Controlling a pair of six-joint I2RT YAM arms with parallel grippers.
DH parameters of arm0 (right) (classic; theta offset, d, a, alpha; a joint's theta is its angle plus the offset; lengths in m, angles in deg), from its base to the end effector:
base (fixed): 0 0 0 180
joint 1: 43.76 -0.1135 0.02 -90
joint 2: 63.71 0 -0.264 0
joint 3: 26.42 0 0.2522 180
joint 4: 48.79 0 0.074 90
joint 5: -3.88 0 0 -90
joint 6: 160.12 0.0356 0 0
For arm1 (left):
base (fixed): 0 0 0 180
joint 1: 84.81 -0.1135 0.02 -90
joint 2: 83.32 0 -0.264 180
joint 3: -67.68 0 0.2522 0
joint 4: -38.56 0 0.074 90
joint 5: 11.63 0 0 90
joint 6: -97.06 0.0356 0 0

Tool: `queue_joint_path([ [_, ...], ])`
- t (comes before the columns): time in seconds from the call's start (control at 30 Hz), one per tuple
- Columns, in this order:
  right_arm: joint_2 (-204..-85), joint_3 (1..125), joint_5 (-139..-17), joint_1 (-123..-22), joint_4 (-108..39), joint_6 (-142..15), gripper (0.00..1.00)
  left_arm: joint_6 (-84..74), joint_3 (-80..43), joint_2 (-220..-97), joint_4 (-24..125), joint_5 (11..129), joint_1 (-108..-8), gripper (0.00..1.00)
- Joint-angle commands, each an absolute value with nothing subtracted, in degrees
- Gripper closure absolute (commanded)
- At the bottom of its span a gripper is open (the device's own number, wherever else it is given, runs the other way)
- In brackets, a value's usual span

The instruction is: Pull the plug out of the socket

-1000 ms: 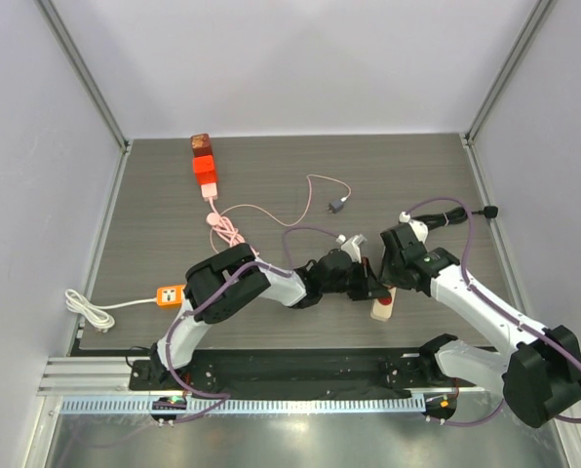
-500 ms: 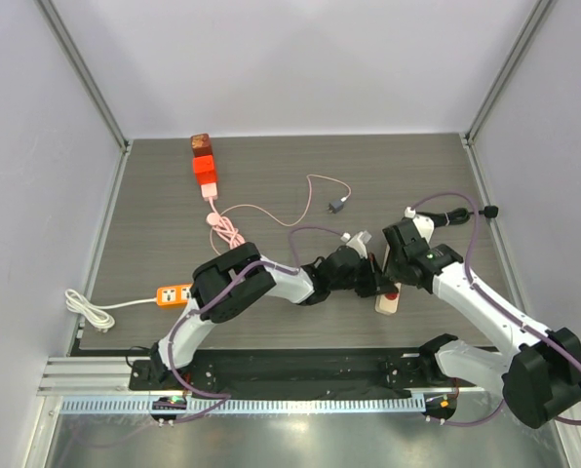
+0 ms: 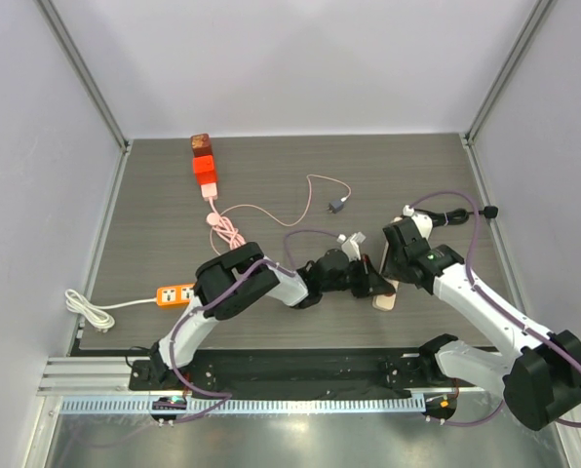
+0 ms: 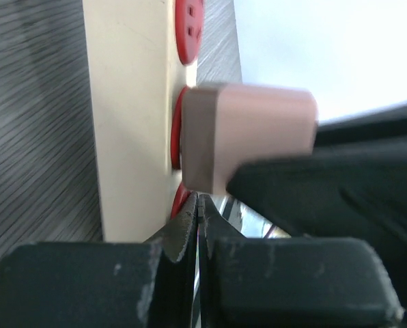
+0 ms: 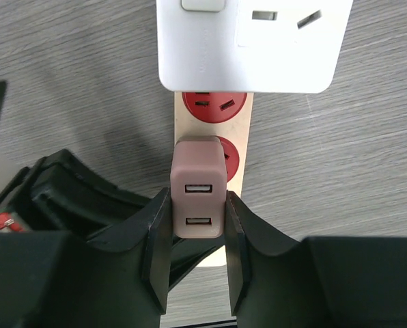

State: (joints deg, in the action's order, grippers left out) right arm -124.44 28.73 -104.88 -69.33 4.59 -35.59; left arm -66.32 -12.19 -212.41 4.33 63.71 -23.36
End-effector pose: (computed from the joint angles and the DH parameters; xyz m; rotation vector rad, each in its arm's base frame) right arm 0.1831 0.0749 0.2270 0.3114 2.4978 -0.0099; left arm 0.2100 -0.4048 0.0994 -0.0130 2.2862 -1.7246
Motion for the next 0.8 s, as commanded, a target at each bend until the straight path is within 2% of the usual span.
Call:
queue_joint_path([
  [0.0,-121.63,30.15,-106.51,-69.78,1.09,-38.39,0.99,-56.85,-5.94,-214.63,13.76,66.24,-26.28,1.00],
  [0.03,-121.28,30.06,-106.51,-69.78,1.01,-38.13,0.99,-55.62,-5.50,-211.84,13.04,65.98,-26.19,0.98],
  [0.1,-120.93,30.41,-106.16,-69.78,1.18,-37.95,0.99,-51.92,-3.22,-209.01,10.94,65.71,-26.10,0.80],
  [0.13,-121.10,31.02,-106.07,-69.78,1.44,-37.95,0.99,-51.13,-2.43,-207.78,10.14,65.97,-26.10,0.70],
  [0.17,-121.19,31.29,-105.81,-69.69,1.88,-37.95,0.99,-50.25,-1.81,-205.59,9.44,65.80,-26.19,0.51],
  [0.27,-121.19,31.38,-103.88,-69.78,2.15,-37.60,0.99,-47.09,-0.92,-203.38,10.47,66.06,-26.19,0.34],
  [0.4,-120.23,31.11,-102.38,-69.78,2.50,-37.07,0.99,-46.90,-0.49,-203.46,11.36,66.59,-26.80,0.30],
  [0.53,-118.73,31.02,-101.07,-69.78,2.77,-36.28,0.99,-48.39,-2.85,-206.44,13.22,63.44,-27.07,0.30],
  [0.77,-118.82,30.41,-99.92,-69.69,2.15,-35.40,0.99,-57.79,-4.61,-214.27,-5.92,53.16,-27.42,0.32],
])
